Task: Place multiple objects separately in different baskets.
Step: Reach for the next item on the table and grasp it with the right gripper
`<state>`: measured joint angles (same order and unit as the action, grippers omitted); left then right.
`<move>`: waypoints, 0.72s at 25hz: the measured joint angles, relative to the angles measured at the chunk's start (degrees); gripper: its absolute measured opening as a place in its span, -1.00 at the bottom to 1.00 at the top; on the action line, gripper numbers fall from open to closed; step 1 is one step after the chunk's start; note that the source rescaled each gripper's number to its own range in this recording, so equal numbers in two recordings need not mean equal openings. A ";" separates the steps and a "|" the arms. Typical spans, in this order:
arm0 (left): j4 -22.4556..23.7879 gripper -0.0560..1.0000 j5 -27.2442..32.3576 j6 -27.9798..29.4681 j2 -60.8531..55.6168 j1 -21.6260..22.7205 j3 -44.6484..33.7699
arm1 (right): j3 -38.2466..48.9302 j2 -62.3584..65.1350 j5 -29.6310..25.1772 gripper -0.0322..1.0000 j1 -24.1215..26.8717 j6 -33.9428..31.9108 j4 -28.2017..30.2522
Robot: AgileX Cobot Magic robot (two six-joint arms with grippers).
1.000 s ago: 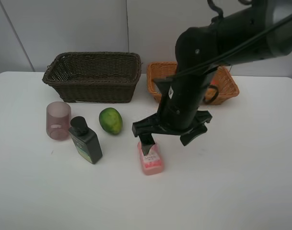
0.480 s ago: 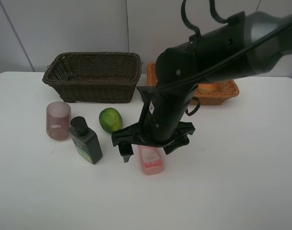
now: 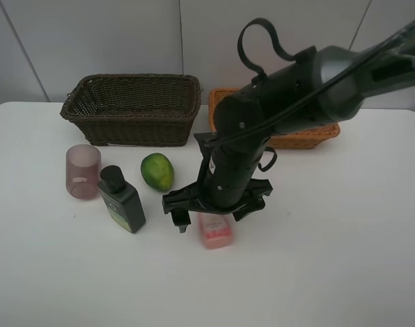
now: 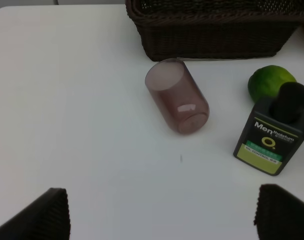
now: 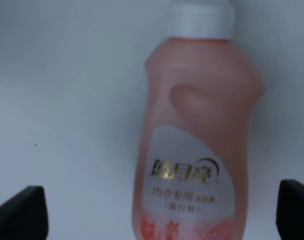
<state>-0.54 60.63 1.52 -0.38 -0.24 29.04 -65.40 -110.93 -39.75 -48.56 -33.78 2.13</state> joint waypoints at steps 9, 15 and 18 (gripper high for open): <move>0.00 0.85 0.00 0.00 0.00 0.00 0.00 | -1.96 -3.43 1.78 0.99 1.28 -1.15 2.89; 0.00 0.85 0.00 0.00 0.00 0.00 0.00 | -4.20 -5.55 1.78 0.99 1.28 -1.15 2.89; 0.00 0.85 0.00 0.00 0.00 0.00 0.00 | -4.30 -6.54 2.01 0.99 1.28 -1.15 2.89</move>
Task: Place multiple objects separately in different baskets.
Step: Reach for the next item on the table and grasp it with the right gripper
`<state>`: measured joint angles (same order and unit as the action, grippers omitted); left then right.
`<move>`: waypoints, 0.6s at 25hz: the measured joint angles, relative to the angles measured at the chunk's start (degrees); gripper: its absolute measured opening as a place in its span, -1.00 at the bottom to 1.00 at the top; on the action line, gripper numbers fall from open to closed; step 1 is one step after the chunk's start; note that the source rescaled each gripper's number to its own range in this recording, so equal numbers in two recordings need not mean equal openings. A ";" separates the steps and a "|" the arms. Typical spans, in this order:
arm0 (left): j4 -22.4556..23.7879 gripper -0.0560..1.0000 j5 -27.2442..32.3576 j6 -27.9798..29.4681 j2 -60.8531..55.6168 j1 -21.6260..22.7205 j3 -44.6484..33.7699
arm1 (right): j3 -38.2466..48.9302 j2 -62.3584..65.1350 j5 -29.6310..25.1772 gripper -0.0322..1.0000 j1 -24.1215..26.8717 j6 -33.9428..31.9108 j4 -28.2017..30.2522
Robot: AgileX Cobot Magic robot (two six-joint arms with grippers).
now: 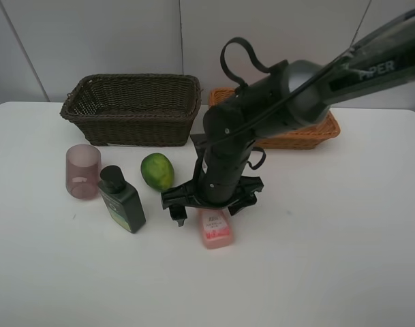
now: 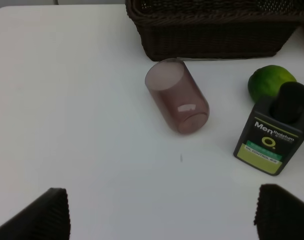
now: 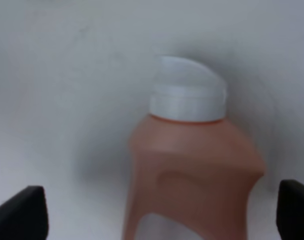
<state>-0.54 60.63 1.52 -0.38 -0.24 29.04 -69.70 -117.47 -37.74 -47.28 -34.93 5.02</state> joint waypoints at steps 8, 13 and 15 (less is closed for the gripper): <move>0.00 0.85 0.00 0.00 0.00 0.00 0.00 | -0.06 -1.31 0.58 0.99 0.00 0.00 -0.11; 0.00 0.85 0.00 0.00 0.00 0.00 0.00 | -0.15 -1.76 0.68 0.99 0.00 0.00 -0.05; 0.00 0.85 0.00 0.00 0.00 0.00 0.00 | -0.14 -1.84 0.62 0.99 0.00 0.00 -0.11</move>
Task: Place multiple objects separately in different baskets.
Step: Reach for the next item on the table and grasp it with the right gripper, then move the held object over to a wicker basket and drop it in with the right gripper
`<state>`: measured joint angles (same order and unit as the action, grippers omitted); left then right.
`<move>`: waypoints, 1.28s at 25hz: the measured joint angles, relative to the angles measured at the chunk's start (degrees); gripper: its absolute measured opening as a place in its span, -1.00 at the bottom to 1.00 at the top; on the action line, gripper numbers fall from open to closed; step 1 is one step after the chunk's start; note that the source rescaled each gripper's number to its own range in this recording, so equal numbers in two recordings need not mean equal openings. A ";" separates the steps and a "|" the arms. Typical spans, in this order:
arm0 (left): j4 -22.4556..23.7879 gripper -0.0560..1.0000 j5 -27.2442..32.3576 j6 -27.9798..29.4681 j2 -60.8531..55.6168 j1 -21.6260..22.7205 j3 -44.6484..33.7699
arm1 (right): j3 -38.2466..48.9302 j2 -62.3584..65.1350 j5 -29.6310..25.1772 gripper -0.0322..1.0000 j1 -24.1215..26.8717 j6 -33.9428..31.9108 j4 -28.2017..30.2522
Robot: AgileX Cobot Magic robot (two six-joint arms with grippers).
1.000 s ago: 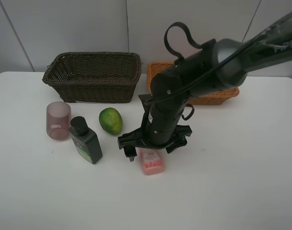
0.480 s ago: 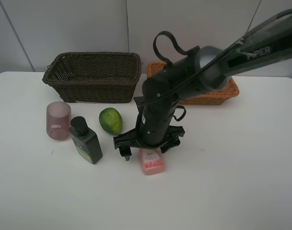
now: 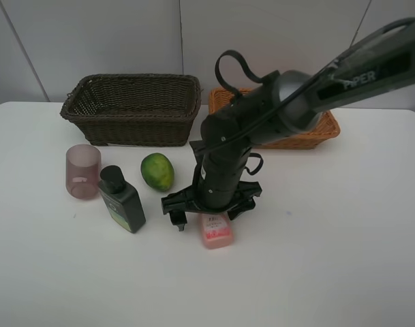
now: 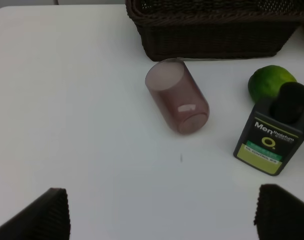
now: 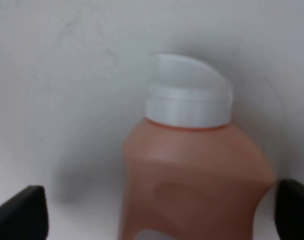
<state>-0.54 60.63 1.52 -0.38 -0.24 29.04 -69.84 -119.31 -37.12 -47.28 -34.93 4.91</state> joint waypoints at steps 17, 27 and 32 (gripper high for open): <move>0.00 0.85 0.00 0.00 0.00 0.00 0.00 | 0.00 -0.10 -1.34 -0.93 0.02 -0.02 -0.30; 0.00 0.85 0.00 0.00 0.00 0.00 0.00 | 0.00 -0.10 -1.34 -0.93 0.02 -0.02 -0.35; 0.00 0.85 0.00 0.00 0.00 0.00 0.00 | 0.00 -0.10 -1.34 -0.93 0.02 -0.02 -0.34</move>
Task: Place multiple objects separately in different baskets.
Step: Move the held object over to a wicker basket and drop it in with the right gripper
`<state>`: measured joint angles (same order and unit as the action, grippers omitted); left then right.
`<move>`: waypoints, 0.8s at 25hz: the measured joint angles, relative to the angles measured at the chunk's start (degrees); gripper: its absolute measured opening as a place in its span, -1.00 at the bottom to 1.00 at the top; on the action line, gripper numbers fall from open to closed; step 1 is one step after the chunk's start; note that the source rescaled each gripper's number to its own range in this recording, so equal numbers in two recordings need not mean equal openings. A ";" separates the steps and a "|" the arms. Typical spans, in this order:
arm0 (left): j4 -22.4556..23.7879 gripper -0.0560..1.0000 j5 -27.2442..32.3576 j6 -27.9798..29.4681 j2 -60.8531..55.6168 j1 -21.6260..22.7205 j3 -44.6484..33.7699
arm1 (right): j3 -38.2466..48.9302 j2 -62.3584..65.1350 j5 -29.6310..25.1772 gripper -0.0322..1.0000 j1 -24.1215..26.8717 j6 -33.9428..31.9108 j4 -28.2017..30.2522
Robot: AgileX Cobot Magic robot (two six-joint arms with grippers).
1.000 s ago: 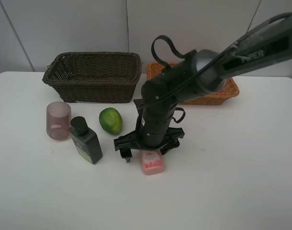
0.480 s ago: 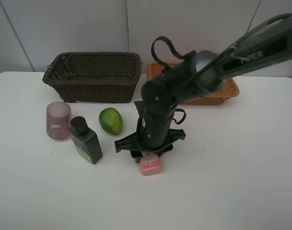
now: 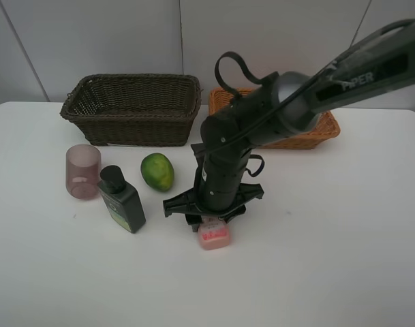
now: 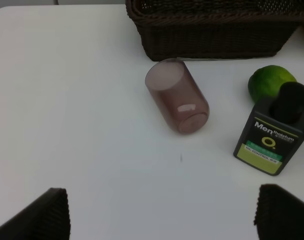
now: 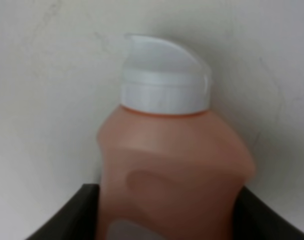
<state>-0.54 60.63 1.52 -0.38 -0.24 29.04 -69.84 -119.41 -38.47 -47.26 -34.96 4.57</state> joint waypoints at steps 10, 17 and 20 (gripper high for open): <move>0.00 0.85 0.00 0.00 0.00 0.00 0.00 | -1.09 0.19 -2.23 -0.93 0.00 0.00 0.67; 0.00 0.85 0.00 0.00 0.00 0.00 0.00 | -11.40 2.65 -13.17 -0.93 0.00 4.25 5.39; 0.00 0.85 0.00 0.00 0.00 0.00 0.00 | -16.22 2.65 -16.59 -0.93 0.00 7.82 5.93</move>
<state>-0.54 60.63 1.52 -0.38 -0.24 29.04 -86.07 -116.76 -55.06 -47.26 -27.14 10.51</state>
